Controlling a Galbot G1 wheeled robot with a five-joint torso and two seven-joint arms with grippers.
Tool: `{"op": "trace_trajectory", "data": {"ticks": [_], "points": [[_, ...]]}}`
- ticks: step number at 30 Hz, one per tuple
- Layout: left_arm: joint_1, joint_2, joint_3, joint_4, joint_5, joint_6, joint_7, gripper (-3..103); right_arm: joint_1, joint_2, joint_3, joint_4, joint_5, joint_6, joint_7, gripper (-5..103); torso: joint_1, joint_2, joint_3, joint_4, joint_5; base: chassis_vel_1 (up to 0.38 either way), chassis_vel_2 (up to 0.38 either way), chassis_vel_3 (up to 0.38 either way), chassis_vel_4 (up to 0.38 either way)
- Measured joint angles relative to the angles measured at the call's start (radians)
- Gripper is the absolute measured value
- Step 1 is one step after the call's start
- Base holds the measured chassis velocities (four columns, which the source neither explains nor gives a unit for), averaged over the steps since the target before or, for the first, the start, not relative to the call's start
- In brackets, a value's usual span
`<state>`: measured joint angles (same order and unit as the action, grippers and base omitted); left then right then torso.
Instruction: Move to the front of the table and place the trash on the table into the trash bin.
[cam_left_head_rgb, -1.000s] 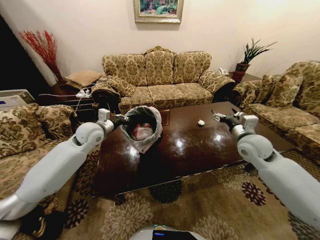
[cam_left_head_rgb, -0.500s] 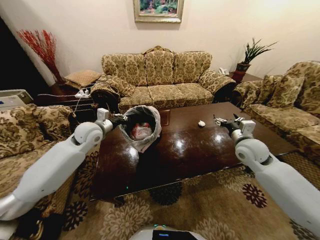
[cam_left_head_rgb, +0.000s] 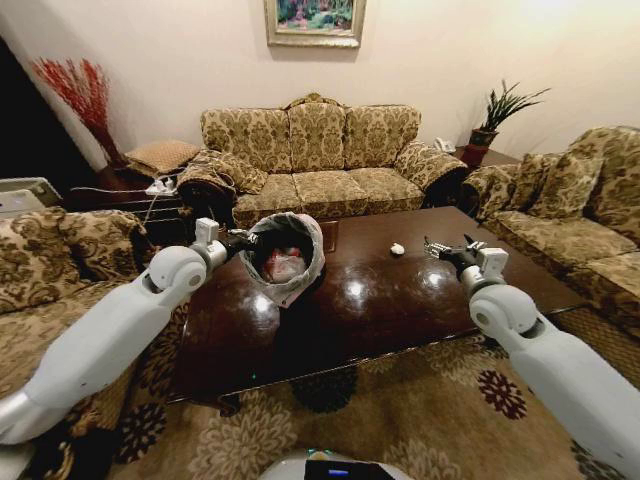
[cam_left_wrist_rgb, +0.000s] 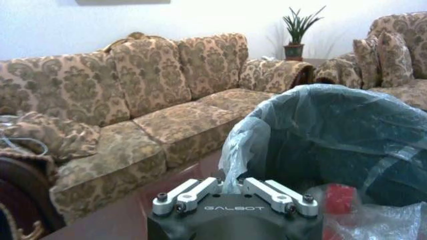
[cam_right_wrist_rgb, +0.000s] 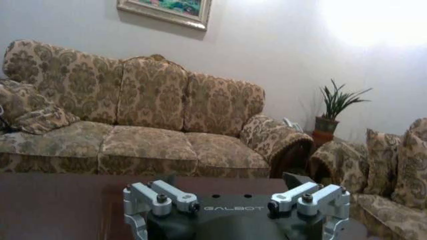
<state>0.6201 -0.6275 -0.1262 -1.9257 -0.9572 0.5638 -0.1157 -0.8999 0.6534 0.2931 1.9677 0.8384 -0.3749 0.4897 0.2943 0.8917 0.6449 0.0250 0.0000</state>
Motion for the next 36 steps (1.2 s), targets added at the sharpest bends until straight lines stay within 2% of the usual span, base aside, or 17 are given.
{"op": "trace_trajectory", "data": {"ticks": [13,19,26,27,28,29,31,33,36], "points": [[0.021,-0.005,-0.006,-0.032,-0.001,0.001,-0.026,3,-0.038,0.002,0.017,0.019,-0.019,0.004,0.005,100,0.000,0.000,0.000,-0.0004,0.0001,-0.296,-0.298,0.286,0.284],[0.025,-0.013,-0.004,-0.040,-0.022,0.000,-0.081,3,-0.063,0.003,0.036,0.028,-0.043,0.022,0.006,100,0.000,0.000,0.000,-0.0010,0.0007,-0.268,-0.294,0.271,0.295],[0.033,-0.012,-0.006,-0.051,-0.024,0.005,-0.109,3,-0.087,0.007,0.059,0.039,-0.053,0.025,0.004,100,0.000,0.000,0.000,-0.0013,0.0009,-0.063,-0.078,0.062,0.036],[0.035,-0.012,-0.007,-0.052,-0.025,0.005,-0.114,3,-0.091,0.007,0.063,0.041,-0.054,0.025,0.004,100,0.000,0.000,0.000,-0.0010,-0.0007,0.058,0.039,-0.002,-0.017],[0.037,-0.011,-0.008,-0.053,-0.025,0.007,-0.119,3,-0.097,0.009,0.068,0.045,-0.056,0.025,0.004,100,0.000,0.000,0.000,0.0005,-0.0026,0.129,0.101,0.002,0.029],[0.037,-0.011,-0.008,-0.053,-0.025,0.007,-0.119,3,-0.097,0.009,0.068,0.045,-0.056,0.025,0.004,100,0.000,0.000,0.000,0.0005,-0.0026,0.129,0.101,0.002,0.029],[0.040,-0.011,-0.008,-0.053,-0.025,0.007,-0.124,3,-0.105,0.012,0.072,0.054,-0.056,0.017,0.010,100,0.000,0.000,0.000,0.0016,0.0000,0.134,0.123,0.016,0.025],[0.040,-0.012,-0.008,-0.054,-0.025,0.008,-0.126,3,-0.108,0.013,0.075,0.058,-0.055,0.012,0.014,100,0.000,0.000,0.000,0.0015,-0.0001,0.100,0.114,0.030,0.050],[0.042,-0.016,-0.003,-0.054,-0.025,0.008,-0.132,3,-0.118,0.015,0.086,0.064,-0.055,0.006,0.020,100,0.000,0.000,0.000,0.0000,-0.0003,0.052,0.039,0.060,0.055]]}}
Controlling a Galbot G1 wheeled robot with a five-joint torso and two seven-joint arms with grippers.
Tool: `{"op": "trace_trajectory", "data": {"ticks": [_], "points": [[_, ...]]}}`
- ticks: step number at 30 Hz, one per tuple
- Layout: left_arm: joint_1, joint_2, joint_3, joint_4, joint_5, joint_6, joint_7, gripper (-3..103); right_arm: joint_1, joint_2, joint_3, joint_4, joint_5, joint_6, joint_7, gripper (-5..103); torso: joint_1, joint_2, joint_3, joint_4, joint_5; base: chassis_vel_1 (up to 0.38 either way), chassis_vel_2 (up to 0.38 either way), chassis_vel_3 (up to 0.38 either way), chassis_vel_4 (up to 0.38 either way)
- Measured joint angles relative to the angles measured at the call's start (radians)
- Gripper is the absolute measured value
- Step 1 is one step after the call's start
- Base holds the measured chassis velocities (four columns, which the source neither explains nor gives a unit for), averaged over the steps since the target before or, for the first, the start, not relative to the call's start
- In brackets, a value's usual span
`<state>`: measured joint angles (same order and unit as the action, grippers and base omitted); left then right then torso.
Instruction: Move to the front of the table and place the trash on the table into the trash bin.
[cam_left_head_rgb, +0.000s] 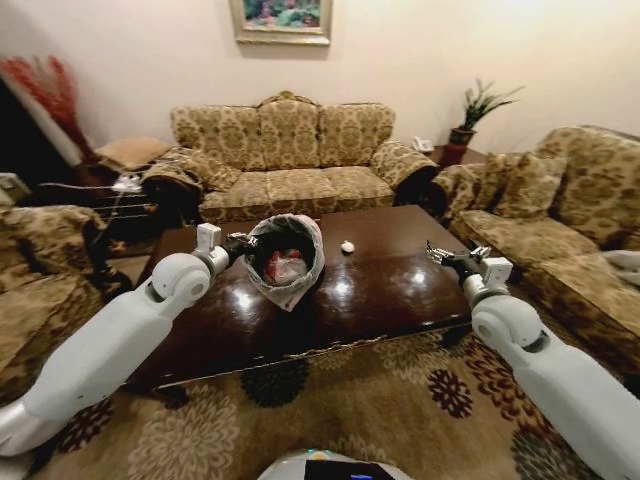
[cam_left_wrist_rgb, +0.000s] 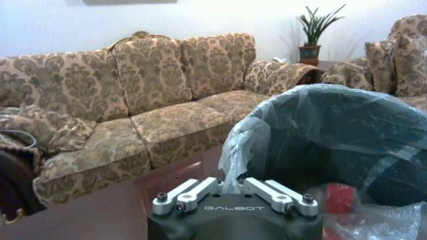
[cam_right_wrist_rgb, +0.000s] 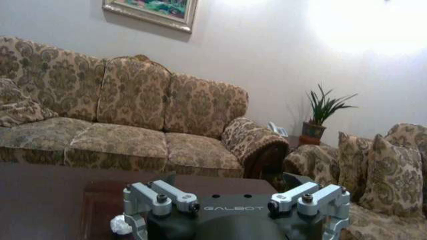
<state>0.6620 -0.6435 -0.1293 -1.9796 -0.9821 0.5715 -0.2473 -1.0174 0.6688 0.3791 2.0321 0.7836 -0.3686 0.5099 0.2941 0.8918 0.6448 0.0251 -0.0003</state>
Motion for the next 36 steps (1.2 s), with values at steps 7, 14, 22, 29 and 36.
{"op": "trace_trajectory", "data": {"ticks": [7,14,22,29,36], "points": [[0.002,-0.003,0.009,-0.012,0.001,-0.002,-0.008,3,-0.010,0.003,0.032,-0.006,0.018,0.007,0.010,100,0.000,0.000,0.000,-0.0005,0.0005,0.005,0.007,0.015,0.015],[0.000,0.001,0.010,-0.018,0.000,-0.004,-0.009,3,-0.018,0.006,0.040,-0.002,0.033,0.007,0.021,100,0.000,0.000,0.000,-0.0005,0.0005,0.000,0.000,0.000,0.000],[0.008,0.010,0.005,-0.028,-0.001,-0.004,-0.012,3,-0.019,0.008,0.036,0.003,0.033,0.007,0.022,100,0.000,0.000,0.000,-0.0005,0.0004,-0.066,0.073,0.072,-0.063],[0.009,0.014,0.004,-0.032,-0.001,-0.007,-0.014,3,-0.024,0.009,0.038,0.006,0.032,0.006,0.022,100,0.001,0.000,0.000,-0.0004,0.0001,-0.181,0.189,0.191,-0.172],[0.009,0.015,0.006,-0.035,-0.005,-0.007,-0.026,3,-0.035,0.010,0.041,0.010,0.019,0.006,0.023,100,0.001,0.000,0.000,-0.0002,0.0003,-0.158,0.174,0.162,-0.175]]}}
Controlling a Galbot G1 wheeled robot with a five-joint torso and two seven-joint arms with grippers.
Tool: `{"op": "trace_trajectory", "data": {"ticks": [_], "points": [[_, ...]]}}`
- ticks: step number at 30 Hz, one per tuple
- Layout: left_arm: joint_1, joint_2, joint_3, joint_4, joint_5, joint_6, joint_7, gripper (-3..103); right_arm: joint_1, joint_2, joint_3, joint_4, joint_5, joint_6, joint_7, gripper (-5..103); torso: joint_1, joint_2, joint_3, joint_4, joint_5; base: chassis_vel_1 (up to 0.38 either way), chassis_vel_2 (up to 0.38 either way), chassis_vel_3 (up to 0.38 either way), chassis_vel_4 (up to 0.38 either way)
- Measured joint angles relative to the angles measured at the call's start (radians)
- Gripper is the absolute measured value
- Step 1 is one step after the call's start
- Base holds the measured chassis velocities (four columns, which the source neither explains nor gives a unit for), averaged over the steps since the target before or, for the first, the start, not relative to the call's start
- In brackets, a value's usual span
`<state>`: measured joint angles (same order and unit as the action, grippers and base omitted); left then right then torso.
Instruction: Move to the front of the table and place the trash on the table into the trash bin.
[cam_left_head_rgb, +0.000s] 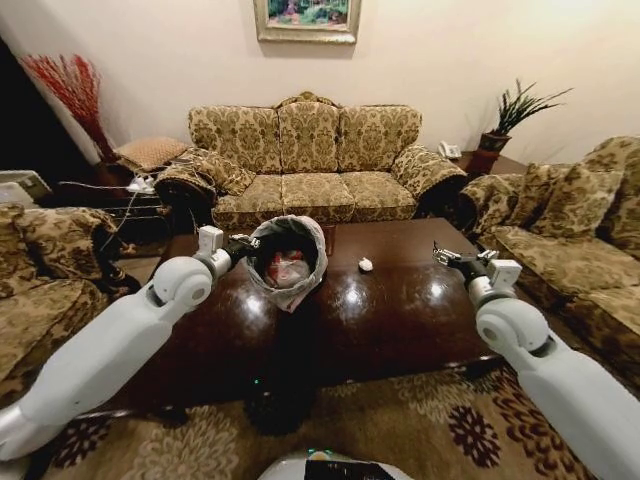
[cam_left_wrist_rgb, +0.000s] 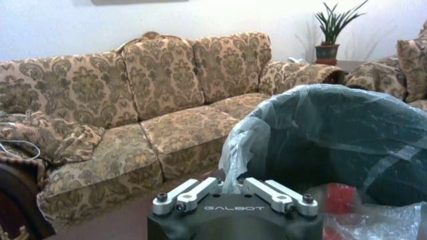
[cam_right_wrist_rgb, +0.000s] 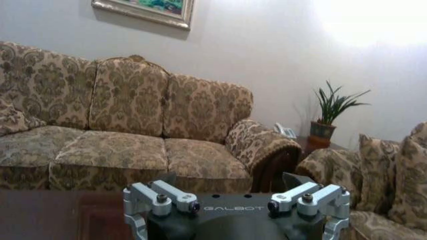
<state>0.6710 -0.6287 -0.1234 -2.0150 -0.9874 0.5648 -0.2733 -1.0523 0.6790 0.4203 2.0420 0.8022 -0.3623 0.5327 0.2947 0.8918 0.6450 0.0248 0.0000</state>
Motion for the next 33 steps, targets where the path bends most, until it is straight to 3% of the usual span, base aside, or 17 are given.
{"op": "trace_trajectory", "data": {"ticks": [16,20,26,33], "points": [[0.000,0.005,0.002,-0.009,-0.014,0.002,-0.013,3,-0.001,0.008,-0.003,-0.008,-0.007,0.005,-0.001,100,-0.001,0.000,0.000,-0.0002,0.0000,-0.101,0.088,0.099,-0.097],[0.004,0.003,0.002,-0.013,-0.015,0.002,-0.022,3,0.004,0.024,-0.038,-0.040,-0.012,0.058,-0.010,100,0.000,0.000,0.000,-0.0001,-0.0001,-0.104,0.091,0.079,-0.109],[-0.014,-0.019,0.004,0.013,-0.011,0.003,-0.039,3,0.046,0.077,-0.138,-0.150,0.092,0.140,-0.079,100,-0.001,0.000,0.000,-0.0002,-0.0001,-0.011,0.011,0.003,-0.009],[-0.048,-0.022,0.023,0.051,-0.015,0.003,-0.021,3,0.122,0.141,-0.218,-0.304,0.197,0.134,-0.157,100,-0.001,0.000,0.000,0.0000,0.0002,0.000,0.000,0.000,0.000]]}}
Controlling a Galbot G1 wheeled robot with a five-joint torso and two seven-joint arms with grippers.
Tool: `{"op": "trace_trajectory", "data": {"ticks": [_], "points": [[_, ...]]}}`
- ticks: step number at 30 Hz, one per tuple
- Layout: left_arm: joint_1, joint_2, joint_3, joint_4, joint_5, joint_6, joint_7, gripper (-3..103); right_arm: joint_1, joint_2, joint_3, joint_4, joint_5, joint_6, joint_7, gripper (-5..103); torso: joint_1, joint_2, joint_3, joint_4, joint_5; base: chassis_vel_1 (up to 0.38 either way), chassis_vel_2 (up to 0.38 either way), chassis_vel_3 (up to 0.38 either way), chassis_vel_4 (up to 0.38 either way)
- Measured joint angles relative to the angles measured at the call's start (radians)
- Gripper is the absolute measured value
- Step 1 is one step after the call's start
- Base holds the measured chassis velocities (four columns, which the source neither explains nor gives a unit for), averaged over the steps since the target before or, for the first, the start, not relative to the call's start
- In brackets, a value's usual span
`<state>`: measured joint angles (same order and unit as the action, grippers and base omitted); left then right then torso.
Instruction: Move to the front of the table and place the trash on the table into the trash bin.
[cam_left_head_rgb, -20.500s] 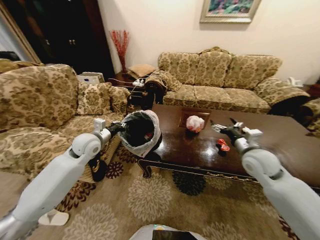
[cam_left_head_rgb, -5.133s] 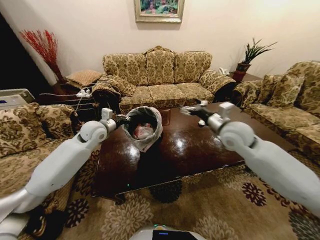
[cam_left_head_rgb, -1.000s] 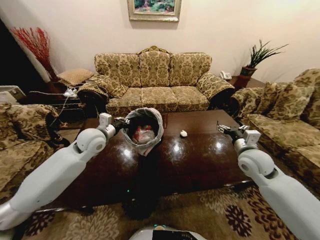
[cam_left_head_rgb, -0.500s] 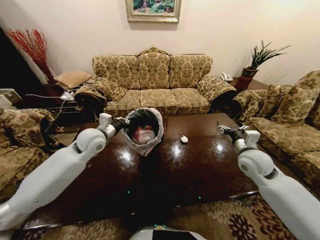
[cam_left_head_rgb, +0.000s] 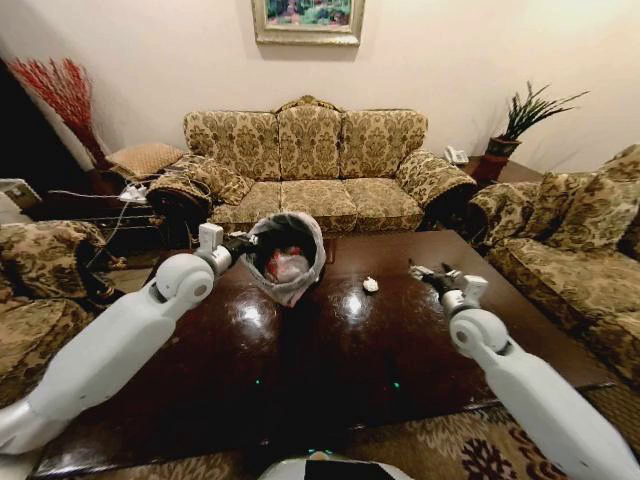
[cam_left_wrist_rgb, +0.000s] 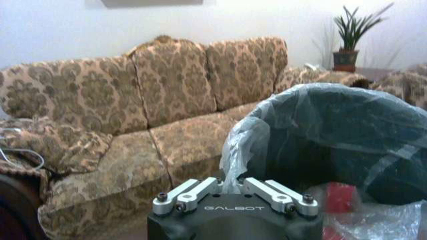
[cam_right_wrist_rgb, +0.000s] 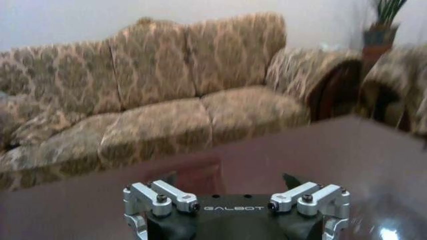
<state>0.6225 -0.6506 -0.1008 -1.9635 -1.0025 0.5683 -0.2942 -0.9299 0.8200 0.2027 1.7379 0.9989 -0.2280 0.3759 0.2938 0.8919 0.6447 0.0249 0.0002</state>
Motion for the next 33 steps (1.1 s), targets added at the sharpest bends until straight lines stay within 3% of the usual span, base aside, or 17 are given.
{"op": "trace_trajectory", "data": {"ticks": [7,16,29,33], "points": [[-0.006,-0.021,0.016,0.036,0.019,-0.002,0.032,3,0.142,0.053,-0.119,-0.173,0.001,-0.021,-0.080,100,0.000,0.000,0.000,-0.0005,-0.0005,0.000,0.000,0.000,0.000],[-0.018,-0.023,0.023,0.063,0.025,-0.009,0.046,3,0.241,0.178,-0.222,-0.319,-0.041,-0.029,-0.082,100,0.001,0.000,0.000,0.0000,-0.0005,0.000,0.000,0.000,0.000],[-0.024,-0.022,0.023,0.074,0.026,-0.013,0.062,3,0.259,0.240,-0.245,-0.439,-0.130,-0.029,-0.131,101,0.000,0.000,0.000,-0.0002,-0.0003,0.000,0.000,0.000,0.000],[-0.022,-0.028,0.024,0.077,0.028,-0.015,0.064,3,0.263,0.249,-0.240,-0.463,-0.140,-0.027,-0.156,92,0.000,0.000,0.000,-0.0003,-0.0003,0.000,0.000,0.000,0.000]]}}
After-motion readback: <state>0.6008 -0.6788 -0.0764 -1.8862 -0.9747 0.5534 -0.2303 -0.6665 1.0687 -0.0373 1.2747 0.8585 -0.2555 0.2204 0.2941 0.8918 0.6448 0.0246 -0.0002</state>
